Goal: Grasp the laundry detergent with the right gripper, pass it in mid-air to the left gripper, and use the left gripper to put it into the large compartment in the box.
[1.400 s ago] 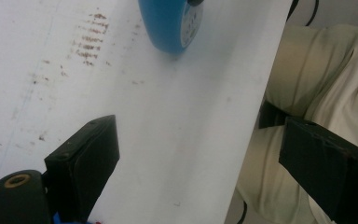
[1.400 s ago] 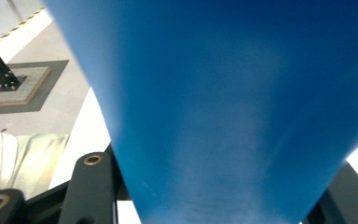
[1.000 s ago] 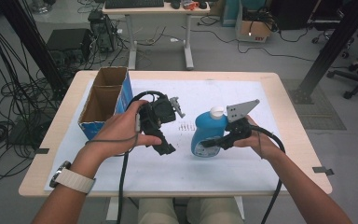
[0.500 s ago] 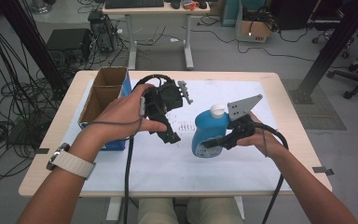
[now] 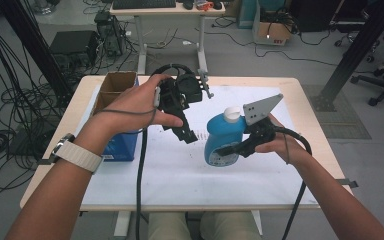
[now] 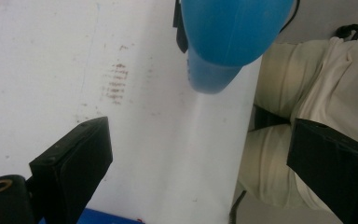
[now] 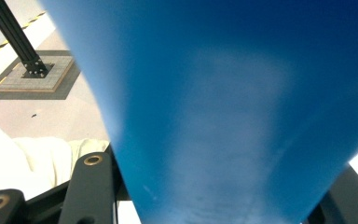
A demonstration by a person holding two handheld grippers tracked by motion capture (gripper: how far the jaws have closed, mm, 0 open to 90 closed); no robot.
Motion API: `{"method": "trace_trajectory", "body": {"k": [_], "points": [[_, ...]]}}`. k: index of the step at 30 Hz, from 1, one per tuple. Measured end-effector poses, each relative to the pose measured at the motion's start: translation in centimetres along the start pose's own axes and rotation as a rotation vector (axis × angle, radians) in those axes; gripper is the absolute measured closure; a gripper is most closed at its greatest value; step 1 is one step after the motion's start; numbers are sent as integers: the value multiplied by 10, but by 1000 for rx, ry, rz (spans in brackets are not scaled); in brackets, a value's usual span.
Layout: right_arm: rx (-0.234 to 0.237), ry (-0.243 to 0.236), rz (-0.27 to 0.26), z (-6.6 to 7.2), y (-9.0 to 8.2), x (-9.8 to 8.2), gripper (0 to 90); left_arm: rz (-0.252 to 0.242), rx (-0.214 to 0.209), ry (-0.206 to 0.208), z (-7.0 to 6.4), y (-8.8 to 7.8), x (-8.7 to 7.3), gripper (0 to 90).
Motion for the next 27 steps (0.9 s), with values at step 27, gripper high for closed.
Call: {"method": "trace_trajectory", "body": {"k": [27], "points": [[18,1,38,-4,23,6,432,17,-29,69,-4,4,13,66]]}}
Point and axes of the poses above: each handheld gripper's, and its own axes: y roughly forward along the jaws, x roughly out of its top, z roughly to its left, the point moved 1 cm from there along y, roughly forward along the jaws, and after that the axes turned 7 degrees about x, right-handed, at the moved point
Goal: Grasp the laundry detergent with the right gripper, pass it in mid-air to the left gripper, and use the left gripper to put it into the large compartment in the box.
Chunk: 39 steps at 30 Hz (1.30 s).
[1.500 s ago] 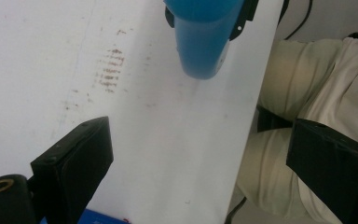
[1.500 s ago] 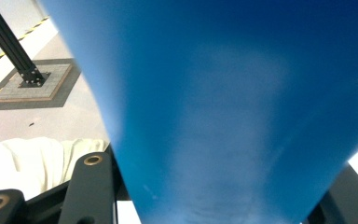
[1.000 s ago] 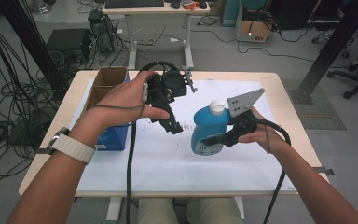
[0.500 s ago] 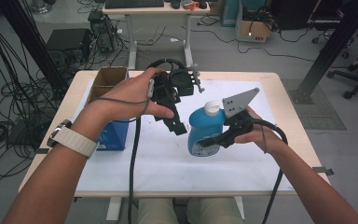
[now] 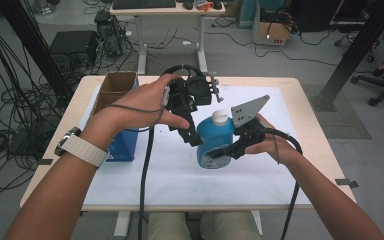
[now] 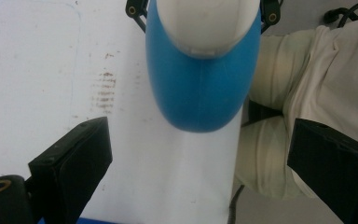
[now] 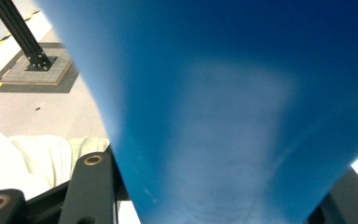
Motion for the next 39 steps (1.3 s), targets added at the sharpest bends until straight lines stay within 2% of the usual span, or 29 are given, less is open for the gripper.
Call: {"method": "trace_trajectory", "body": {"k": [18,19,39], "points": [[8,11,22,-5,11,-1,434,10,-8,19,3,6,8,66],[9,23,25,-5,11,0,434,10,-7,21,3,7,10,66],[8,22,30,-5,14,1,434,16,2,16,6,11,16,67]]}}
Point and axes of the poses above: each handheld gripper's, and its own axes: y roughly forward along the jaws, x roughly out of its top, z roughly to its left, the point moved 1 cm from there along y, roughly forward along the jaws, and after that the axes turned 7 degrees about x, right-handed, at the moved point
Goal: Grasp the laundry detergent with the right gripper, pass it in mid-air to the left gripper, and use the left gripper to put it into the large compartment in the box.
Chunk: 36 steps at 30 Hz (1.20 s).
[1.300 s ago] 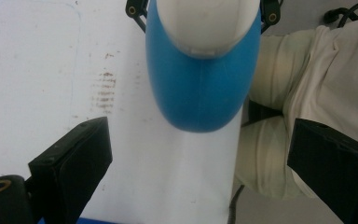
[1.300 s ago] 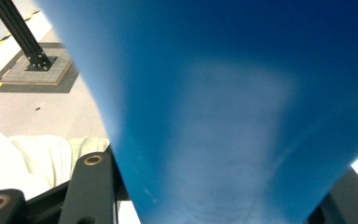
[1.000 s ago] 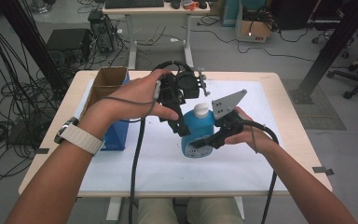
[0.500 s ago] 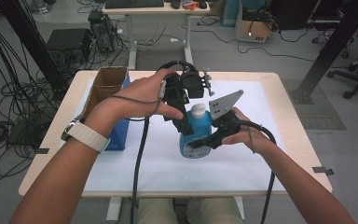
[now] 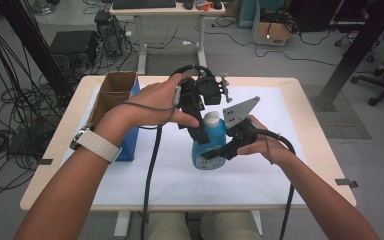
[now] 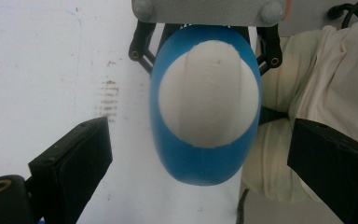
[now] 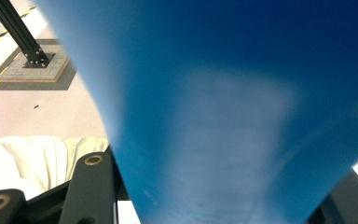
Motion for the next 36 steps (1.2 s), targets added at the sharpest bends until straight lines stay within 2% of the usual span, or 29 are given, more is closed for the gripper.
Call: {"method": "trace_trajectory", "body": {"k": [36], "points": [[0,7,0,0,0,-1,432,4,8,-4,-1,-1,0,70]]}}
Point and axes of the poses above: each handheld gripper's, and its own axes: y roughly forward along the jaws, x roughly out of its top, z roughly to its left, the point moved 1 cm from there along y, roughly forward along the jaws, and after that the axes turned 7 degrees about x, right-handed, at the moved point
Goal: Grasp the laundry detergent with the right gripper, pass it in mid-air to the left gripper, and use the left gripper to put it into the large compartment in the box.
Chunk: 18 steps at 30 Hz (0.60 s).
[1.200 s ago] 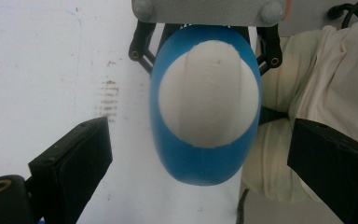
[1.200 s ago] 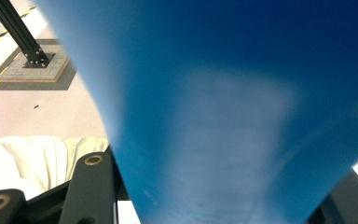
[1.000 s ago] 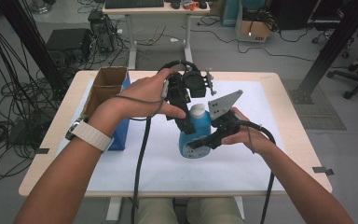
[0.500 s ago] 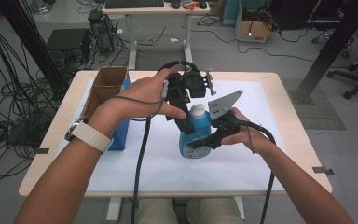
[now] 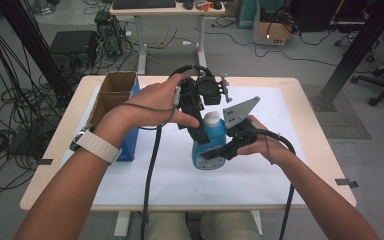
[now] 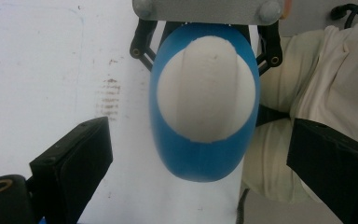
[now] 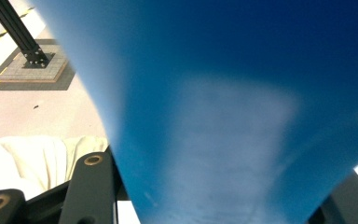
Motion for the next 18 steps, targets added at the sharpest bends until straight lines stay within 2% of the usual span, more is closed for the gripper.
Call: {"method": "trace_trajectory", "body": {"k": [18], "points": [[-6,5,-4,0,0,0,432,2,3,1,0,0,0,70]]}}
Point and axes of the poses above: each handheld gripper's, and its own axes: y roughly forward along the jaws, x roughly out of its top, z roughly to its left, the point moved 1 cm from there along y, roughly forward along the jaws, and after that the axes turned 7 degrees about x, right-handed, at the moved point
